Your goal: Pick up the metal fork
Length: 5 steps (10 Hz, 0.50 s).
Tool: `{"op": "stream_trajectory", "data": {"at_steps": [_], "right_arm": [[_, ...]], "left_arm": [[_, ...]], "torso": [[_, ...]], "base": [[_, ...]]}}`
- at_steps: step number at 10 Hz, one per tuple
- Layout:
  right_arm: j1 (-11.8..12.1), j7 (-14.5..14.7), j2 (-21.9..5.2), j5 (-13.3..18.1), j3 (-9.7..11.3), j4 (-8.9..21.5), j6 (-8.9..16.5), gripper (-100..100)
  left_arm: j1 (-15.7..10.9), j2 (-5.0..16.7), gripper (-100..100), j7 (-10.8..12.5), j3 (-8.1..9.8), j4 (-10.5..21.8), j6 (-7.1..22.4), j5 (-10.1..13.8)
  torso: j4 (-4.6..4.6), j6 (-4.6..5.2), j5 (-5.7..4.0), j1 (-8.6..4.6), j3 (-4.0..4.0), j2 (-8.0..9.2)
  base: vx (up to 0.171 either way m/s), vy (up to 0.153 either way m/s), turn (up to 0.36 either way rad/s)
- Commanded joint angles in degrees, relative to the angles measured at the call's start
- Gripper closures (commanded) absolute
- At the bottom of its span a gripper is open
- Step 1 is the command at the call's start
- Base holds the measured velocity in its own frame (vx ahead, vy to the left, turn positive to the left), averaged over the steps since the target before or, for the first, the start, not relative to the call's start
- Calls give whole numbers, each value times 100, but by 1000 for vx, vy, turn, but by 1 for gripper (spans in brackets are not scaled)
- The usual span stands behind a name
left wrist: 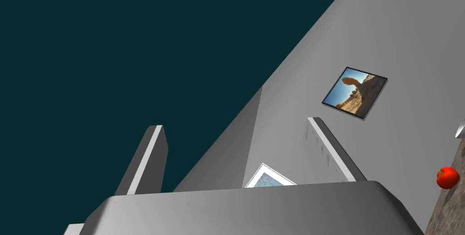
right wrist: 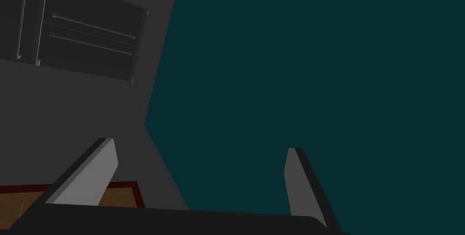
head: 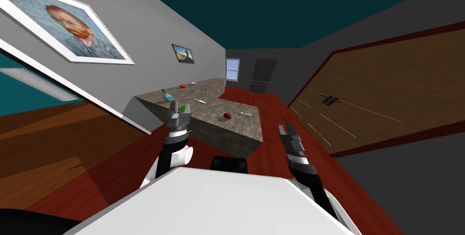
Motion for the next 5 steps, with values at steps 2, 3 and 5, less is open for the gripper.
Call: {"op": "stream_trajectory", "data": {"at_steps": [2, 3, 5], "right_arm": [[392, -78, -316, 65, -201, 168, 80, -100], [449, -78, -316, 65, -201, 168, 80, -100], [703, -119, -524, 117, -325, 301, 128, -100]], "left_arm": [[1, 0, 0, 0, 1, 0, 0, 0], [0, 0, 0, 0, 0, 0, 0, 0], [1, 0, 0, 0, 0, 0, 0, 0]], "torso": [[0, 4, -1, 6, -1, -2], [0, 1, 2, 11, 0, 1], [-3, 0, 2, 15, -8, -14]], "base": [[-79, -91, 193], [-52, -71, 137], [-41, -72, 225]]}}
